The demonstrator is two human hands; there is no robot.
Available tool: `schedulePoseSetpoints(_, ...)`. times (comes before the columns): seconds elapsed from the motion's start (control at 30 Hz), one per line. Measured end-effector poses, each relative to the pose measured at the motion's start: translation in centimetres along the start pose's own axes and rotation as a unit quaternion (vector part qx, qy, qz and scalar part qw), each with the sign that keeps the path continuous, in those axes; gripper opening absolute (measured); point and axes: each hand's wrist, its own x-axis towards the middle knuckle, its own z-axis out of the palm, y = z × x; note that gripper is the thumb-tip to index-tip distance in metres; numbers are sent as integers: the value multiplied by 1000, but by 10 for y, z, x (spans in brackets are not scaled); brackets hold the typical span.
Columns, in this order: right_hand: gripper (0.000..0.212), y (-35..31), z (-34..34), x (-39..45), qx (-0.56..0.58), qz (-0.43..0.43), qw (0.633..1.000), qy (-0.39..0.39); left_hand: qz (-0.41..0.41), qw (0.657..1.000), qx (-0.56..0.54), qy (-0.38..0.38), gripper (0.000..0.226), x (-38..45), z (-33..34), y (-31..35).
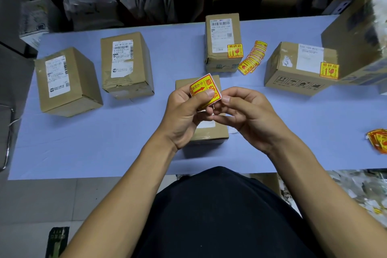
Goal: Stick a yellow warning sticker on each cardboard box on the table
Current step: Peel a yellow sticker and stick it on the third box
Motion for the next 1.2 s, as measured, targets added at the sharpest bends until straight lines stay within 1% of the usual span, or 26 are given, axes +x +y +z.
schedulePoseSetpoints(0.07,22,1,1,0,-14,-4,1000,1,-1,1000,4,3,9,-1,0,0)
schedulePoseSetpoints(0.13,21,1,3,0,-31,-7,999,5,0,1000,8,6,4,-1,-1,-1)
schedulePoseSetpoints(0.2,18,1,5,2,-56,-10,998,11,1,1000,11,7,4,-1,-1,-2)
schedulePoseSetpoints(0.3,18,3,8,4,-92,-20,995,18,3,1000,16,5,5,-1,0,-2)
schedulePoseSetpoints(0.33,17,4,8,4,-106,-26,994,19,2,1000,17,5,6,-1,0,-2)
schedulePoseSetpoints(0.43,13,7,11,5,-143,-45,988,38,-7,1000,21,17,21,0,2,-2)
schedulePoseSetpoints(0.5,13,8,13,6,-155,-59,985,54,-13,999,28,34,24,2,4,-3)
schedulePoseSetpoints(0.57,14,9,14,5,-144,-64,986,59,-18,998,20,49,24,3,5,-3)
schedulePoseSetpoints(0.63,22,8,13,5,-107,-54,991,55,-18,998,5,59,22,4,4,-4)
schedulePoseSetpoints(0.7,15,5,12,5,-66,-38,996,55,-14,998,-4,64,17,4,3,-4)
schedulePoseSetpoints(0.77,15,2,11,5,-47,-30,997,58,-8,998,-4,66,15,5,1,-4)
schedulePoseSetpoints(0.83,16,0,12,5,-48,-31,996,61,-4,998,-3,67,15,6,0,-4)
schedulePoseSetpoints(0.93,31,0,13,4,-57,-33,996,61,0,998,-4,65,16,6,-1,-5)
schedulePoseSetpoints(0.97,33,-1,13,3,-59,-32,996,61,1,998,-6,62,16,6,-1,-5)
schedulePoseSetpoints(1.2,24,0,13,3,-97,-31,993,66,-3,999,-1,50,22,5,-3,-7)
